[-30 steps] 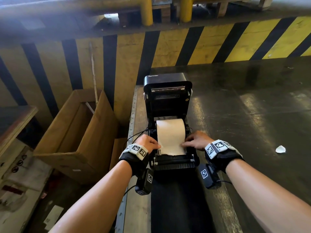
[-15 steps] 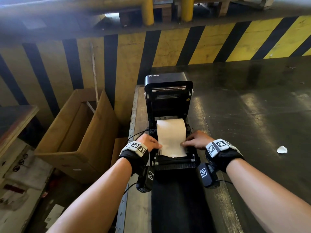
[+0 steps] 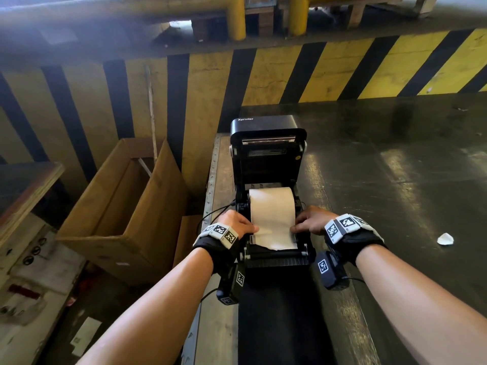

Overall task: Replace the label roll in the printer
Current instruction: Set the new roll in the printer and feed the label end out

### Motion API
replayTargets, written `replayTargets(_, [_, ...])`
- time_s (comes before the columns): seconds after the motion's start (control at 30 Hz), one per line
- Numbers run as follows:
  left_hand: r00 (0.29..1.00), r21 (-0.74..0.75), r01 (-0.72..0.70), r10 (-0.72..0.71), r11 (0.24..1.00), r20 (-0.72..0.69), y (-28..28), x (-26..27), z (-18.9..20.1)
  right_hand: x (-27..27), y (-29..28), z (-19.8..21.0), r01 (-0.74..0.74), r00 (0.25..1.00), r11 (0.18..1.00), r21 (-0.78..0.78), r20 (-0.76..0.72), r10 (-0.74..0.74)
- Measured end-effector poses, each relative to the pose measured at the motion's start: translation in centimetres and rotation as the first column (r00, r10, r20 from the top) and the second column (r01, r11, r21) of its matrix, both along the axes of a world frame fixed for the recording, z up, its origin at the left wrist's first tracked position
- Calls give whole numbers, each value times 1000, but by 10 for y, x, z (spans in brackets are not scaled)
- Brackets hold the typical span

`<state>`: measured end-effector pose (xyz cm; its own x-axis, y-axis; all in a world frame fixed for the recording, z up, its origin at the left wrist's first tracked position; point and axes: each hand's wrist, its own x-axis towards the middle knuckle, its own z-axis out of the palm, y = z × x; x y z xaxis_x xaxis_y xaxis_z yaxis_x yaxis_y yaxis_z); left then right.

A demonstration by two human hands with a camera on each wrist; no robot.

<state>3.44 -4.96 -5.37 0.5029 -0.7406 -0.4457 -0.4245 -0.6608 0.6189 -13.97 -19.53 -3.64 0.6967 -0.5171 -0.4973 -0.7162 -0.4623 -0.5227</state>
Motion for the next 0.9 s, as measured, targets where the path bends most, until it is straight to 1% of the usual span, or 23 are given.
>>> replayTargets(0.07, [1000, 11, -7, 7, 1000, -9, 0, 0, 1, 2, 1, 0, -1, 1000, 1000, -15, -6, 1])
replayTargets(0.13, [1000, 23, -12, 13, 1000, -7, -1, -1, 2, 2, 0, -2, 25, 999, 1000, -13, 25, -24])
replayTargets(0.23, [1000, 55, -22, 23, 998, -4, -3, 0, 5, -1, 1, -8, 137, 983, 987, 80, 110, -145])
replayTargets(0.33, [1000, 115, 3, -3, 993, 0, -5, 3, 9, -3, 4, -13, 185, 970, 981, 51, 154, -191])
replayTargets(0.43, [1000, 139, 18, -18, 990, -1, -8, 5, 11, -3, 5, -13, 92, 993, 996, 5, 74, -92])
replayTargets(0.5, [1000, 125, 18, -18, 992, -8, -8, 3, 12, -2, 4, -11, 58, 998, 998, -5, 38, -58])
replayTargets(0.6, [1000, 87, -8, 8, 996, -3, -7, 0, 12, -1, 1, -11, 63, 996, 998, 9, 58, -64])
replayTargets(0.7, [999, 93, 16, -20, 996, 42, -4, -1, 11, -1, 2, -12, 83, 992, 996, 23, 88, -85])
replayTargets(0.8, [996, 114, 52, -59, 992, 64, -3, -1, 13, -2, 6, -14, 103, 990, 994, -26, 95, -100])
replayTargets(0.9, [992, 109, 77, -87, 991, 93, -1, -1, 14, -3, 6, -14, 70, 996, 996, -64, 57, -66])
